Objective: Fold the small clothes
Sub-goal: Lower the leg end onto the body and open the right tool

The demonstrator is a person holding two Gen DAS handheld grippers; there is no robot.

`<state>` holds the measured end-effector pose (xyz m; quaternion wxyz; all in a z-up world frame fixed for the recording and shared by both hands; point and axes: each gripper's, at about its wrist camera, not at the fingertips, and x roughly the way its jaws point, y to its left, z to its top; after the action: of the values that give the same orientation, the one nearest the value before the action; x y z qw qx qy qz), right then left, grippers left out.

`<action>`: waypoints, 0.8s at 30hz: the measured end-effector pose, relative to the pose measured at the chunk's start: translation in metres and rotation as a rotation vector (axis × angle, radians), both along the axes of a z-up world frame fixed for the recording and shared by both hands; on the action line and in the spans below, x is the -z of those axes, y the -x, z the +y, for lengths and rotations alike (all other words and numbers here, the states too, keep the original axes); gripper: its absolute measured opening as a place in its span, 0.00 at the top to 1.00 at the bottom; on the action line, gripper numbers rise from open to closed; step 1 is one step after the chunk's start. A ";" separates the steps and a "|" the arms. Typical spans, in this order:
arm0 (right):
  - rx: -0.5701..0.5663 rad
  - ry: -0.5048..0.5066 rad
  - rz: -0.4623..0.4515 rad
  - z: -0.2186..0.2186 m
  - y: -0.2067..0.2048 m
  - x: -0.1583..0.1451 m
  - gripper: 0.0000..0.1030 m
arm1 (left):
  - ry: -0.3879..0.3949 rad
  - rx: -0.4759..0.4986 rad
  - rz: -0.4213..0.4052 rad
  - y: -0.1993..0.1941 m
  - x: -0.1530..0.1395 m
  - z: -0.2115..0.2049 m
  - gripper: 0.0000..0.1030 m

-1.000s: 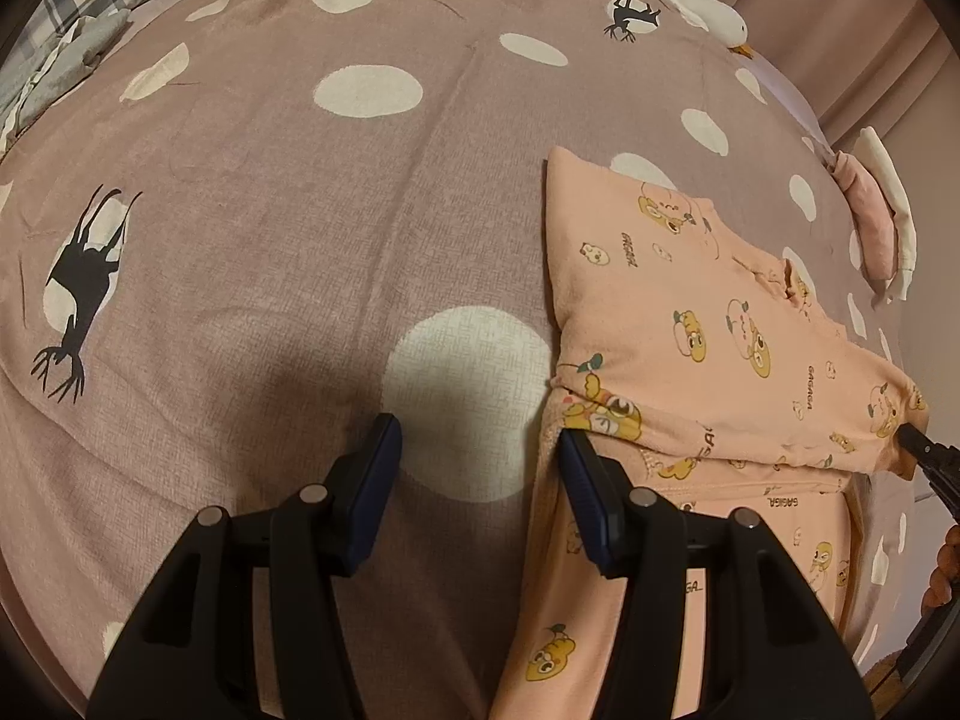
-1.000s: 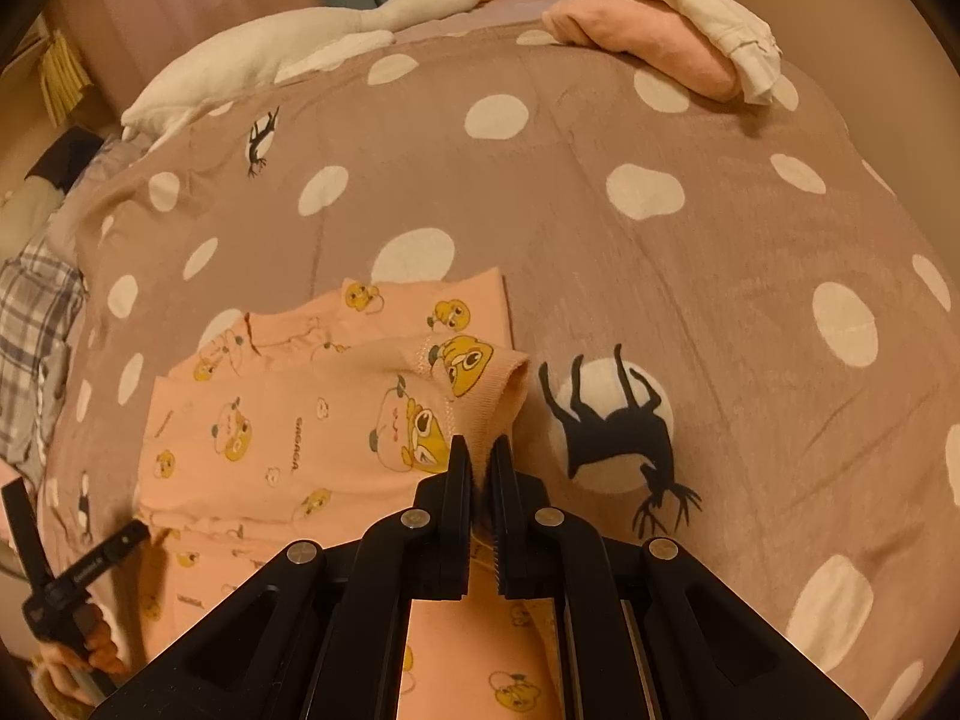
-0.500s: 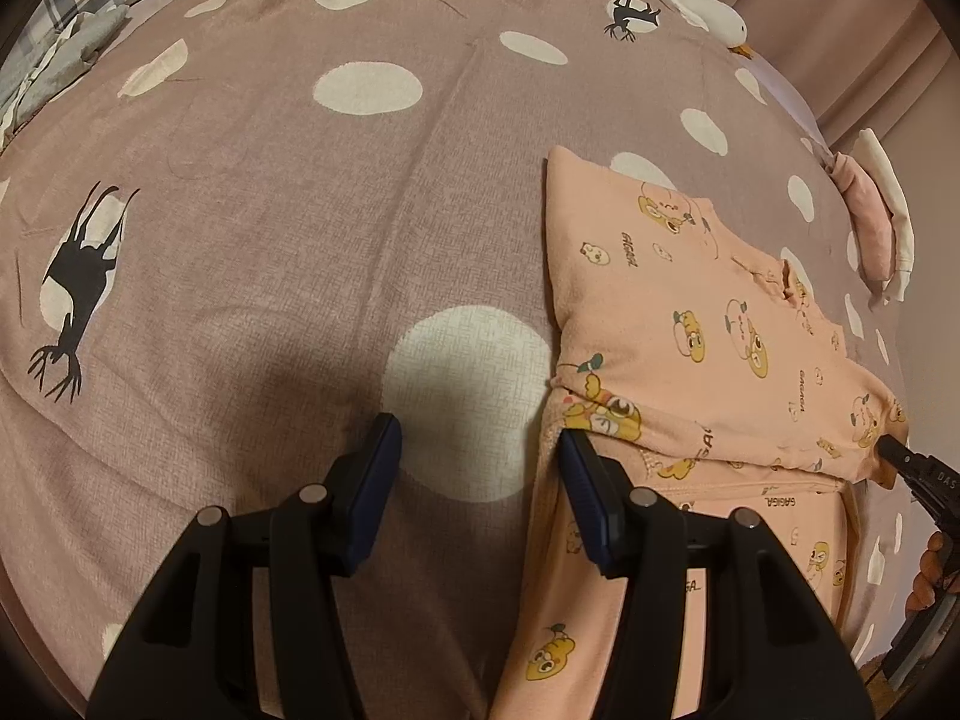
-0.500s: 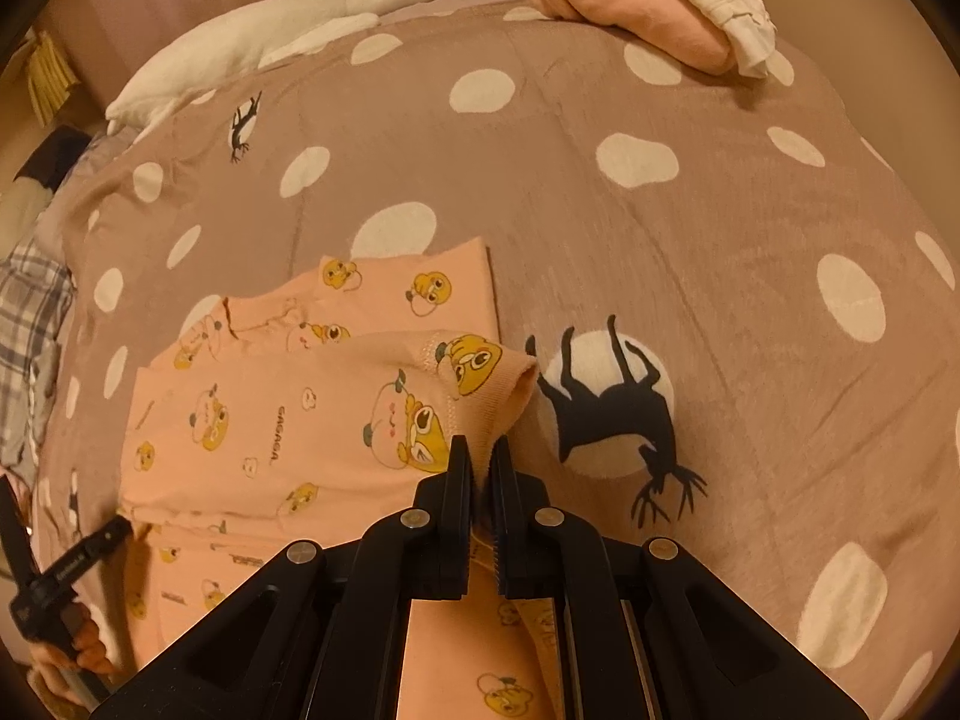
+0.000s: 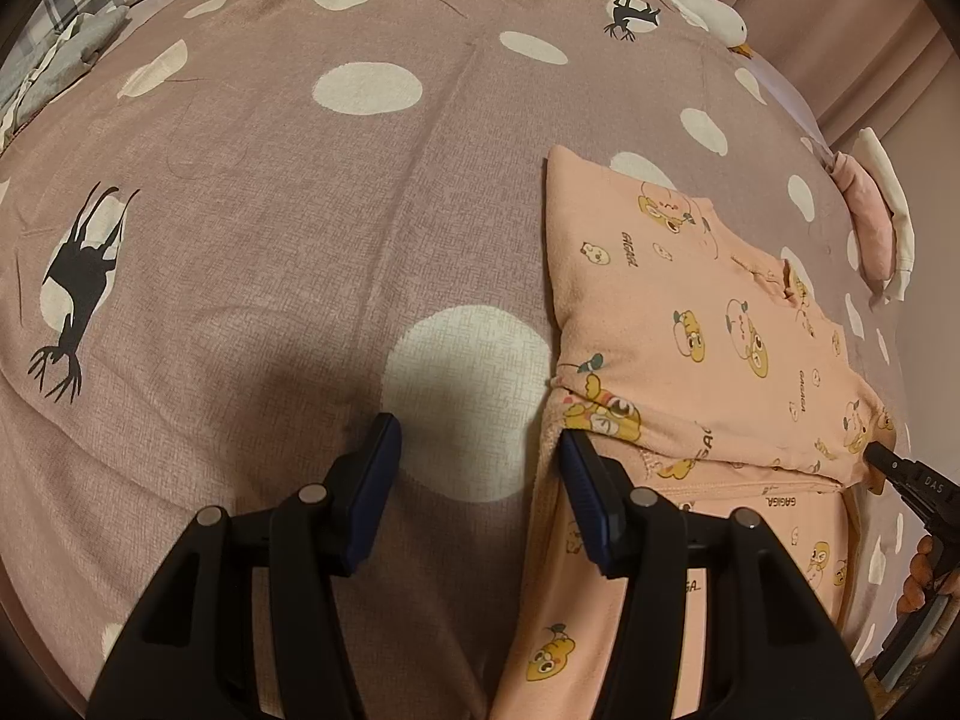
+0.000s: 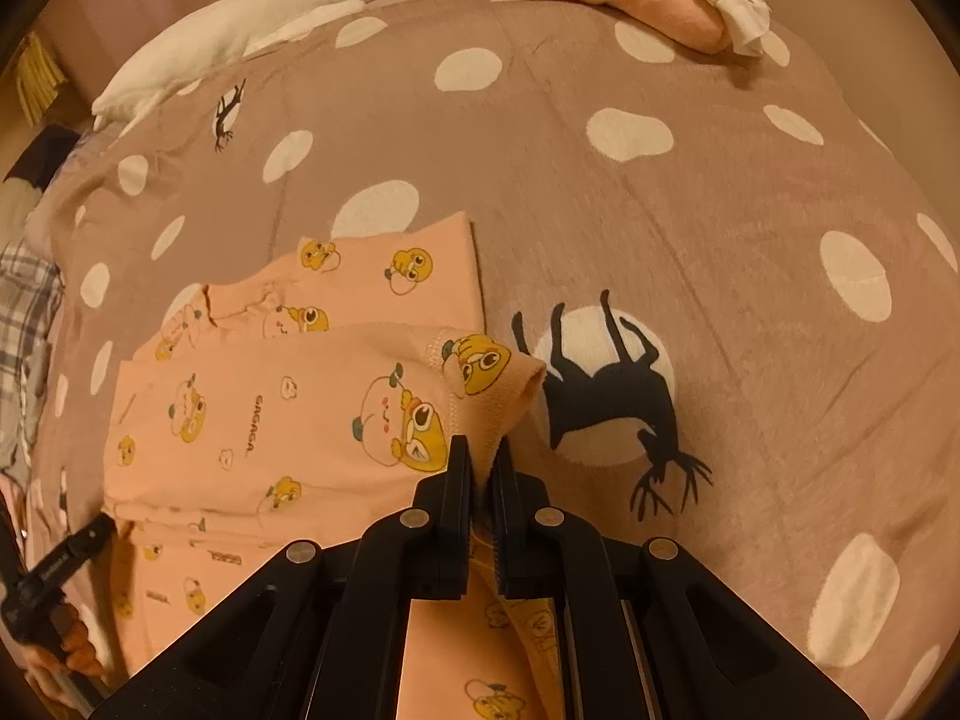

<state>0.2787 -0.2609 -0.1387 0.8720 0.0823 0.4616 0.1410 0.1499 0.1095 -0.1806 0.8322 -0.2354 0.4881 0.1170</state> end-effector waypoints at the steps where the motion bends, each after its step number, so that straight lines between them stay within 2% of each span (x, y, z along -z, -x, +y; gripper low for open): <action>1: 0.001 0.001 0.002 0.000 0.000 0.001 0.94 | 0.000 0.000 0.000 0.000 0.000 0.000 0.46; 24: 0.016 0.033 0.031 0.002 -0.003 0.017 0.94 | -0.008 -0.001 -0.002 -0.001 0.001 -0.001 0.46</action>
<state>0.2821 -0.2587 -0.1556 0.8671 0.0740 0.4764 0.1251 0.1510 0.1084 -0.1818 0.8335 -0.2324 0.4869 0.1190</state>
